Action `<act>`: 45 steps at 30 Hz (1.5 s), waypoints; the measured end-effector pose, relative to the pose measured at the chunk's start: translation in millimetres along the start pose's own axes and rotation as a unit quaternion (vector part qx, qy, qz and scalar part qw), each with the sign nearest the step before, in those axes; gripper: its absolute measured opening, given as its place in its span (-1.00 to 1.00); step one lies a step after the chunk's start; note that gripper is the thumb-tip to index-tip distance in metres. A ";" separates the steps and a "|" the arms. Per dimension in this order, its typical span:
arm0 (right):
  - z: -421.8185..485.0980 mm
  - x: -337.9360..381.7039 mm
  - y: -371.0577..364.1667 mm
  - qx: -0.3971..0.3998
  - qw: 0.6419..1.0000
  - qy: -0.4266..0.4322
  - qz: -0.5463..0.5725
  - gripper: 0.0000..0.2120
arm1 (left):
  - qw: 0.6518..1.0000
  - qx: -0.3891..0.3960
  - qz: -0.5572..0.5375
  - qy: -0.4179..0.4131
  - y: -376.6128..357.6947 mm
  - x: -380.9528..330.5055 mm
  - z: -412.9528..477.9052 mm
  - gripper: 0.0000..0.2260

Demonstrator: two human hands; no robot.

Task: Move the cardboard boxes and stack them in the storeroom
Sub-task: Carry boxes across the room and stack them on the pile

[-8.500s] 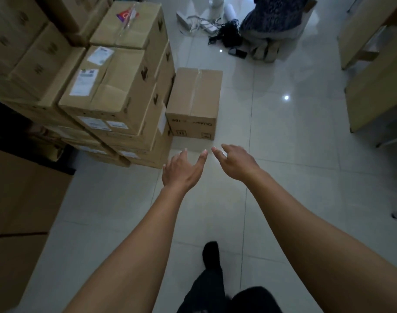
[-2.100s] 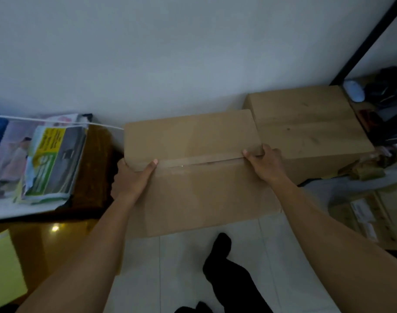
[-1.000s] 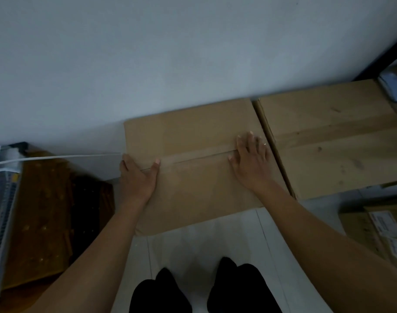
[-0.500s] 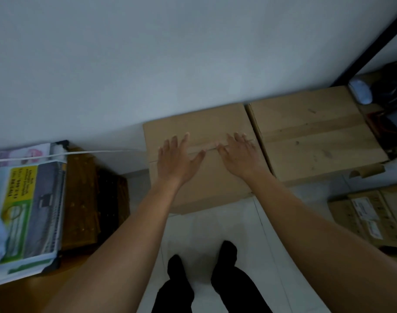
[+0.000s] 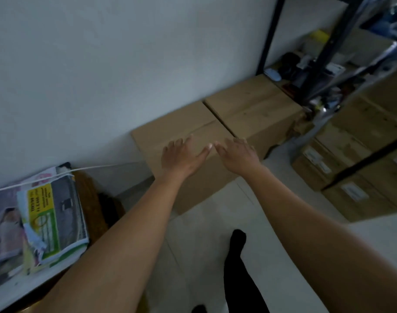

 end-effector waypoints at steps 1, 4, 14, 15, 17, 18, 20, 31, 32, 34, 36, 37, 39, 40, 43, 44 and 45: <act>-19.6 -7.5 0.7 -0.006 1.000 -0.011 0.011 -0.40 | 1.000 0.009 -0.004 -0.012 -0.1 -7.2 -15.8 -0.25; -69.3 -34.3 2.9 -0.008 0.997 -0.059 0.044 -0.39 | 0.998 0.049 -0.007 -0.041 -3.5 -33.5 -55.1 -0.24; -208.2 -170.0 3.8 -0.023 0.968 -0.204 0.141 -0.36 | 0.977 0.157 0.010 -0.141 -70.3 -164.5 -161.8 -0.26; -222.4 -187.6 2.6 -0.026 0.964 -0.216 0.150 -0.37 | 0.975 0.165 0.011 -0.151 -79.2 -181.5 -171.9 -0.26; -251.2 -223.6 1.9 -0.033 0.959 -0.234 0.159 -0.37 | 0.969 0.179 0.014 -0.168 -97.6 -215.7 -193.3 -0.26; -266.9 -245.3 3.2 -0.034 0.956 -0.244 0.162 -0.38 | 0.967 0.186 0.016 -0.175 -108.0 -236.2 -205.6 -0.25; -293.8 -282.7 6.3 -0.031 0.951 -0.260 0.165 -0.38 | 0.963 0.200 0.018 -0.178 -124.7 -271.0 -226.3 -0.21; -406.0 -490.0 47.8 -0.040 0.930 -0.310 0.193 -0.39 | 0.950 0.219 0.034 -0.219 -194.7 -481.6 -318.6 -0.23; -408.8 -505.8 54.3 -0.045 0.928 -0.315 0.195 -0.39 | 0.949 0.219 0.031 -0.225 -198.7 -499.7 -319.9 -0.23; -410.0 -542.4 71.7 -0.057 0.923 -0.325 0.197 -0.38 | 0.947 0.216 0.028 -0.235 -208.3 -541.8 -316.0 -0.22; -405.8 -573.0 89.5 -0.062 0.923 -0.326 0.193 -0.38 | 0.946 0.216 0.027 -0.238 -214.0 -577.1 -308.7 -0.22; -400.6 -594.1 102.7 -0.065 0.924 -0.326 0.190 -0.38 | 0.946 0.217 0.022 -0.239 -217.8 -601.1 -302.6 -0.21; -387.8 -628.1 124.9 -0.069 0.925 -0.326 0.182 -0.39 | 0.947 0.217 0.011 -0.237 -224.9 -638.4 -289.6 -0.21; -380.5 -644.2 136.4 -0.070 0.925 -0.326 0.181 -0.39 | 0.947 0.217 0.005 -0.237 -228.0 -656.8 -282.0 -0.22; -353.2 -691.6 173.8 -0.069 0.927 -0.320 0.181 -0.40 | 0.949 0.218 -0.004 -0.229 -232.8 -713.5 -253.8 -0.23; -342.1 -707.6 187.4 -0.072 0.929 -0.315 0.181 -0.40 | 0.950 0.214 -0.008 -0.226 -232.8 -732.8 -243.2 -0.23; -331.7 -721.3 199.3 -0.074 0.931 -0.310 0.180 -0.40 | 0.952 0.210 -0.011 -0.224 -232.2 -750.0 -234.1 -0.24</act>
Point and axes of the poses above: each hand's wrist, its own z-axis towards the middle knuckle, its own y-axis out of the back of the hand, x = y × z, the point moved 2 cm from there along z, towards the middle knuckle, and after that the axes turned 4 degrees about z, right-handed, at the moved point
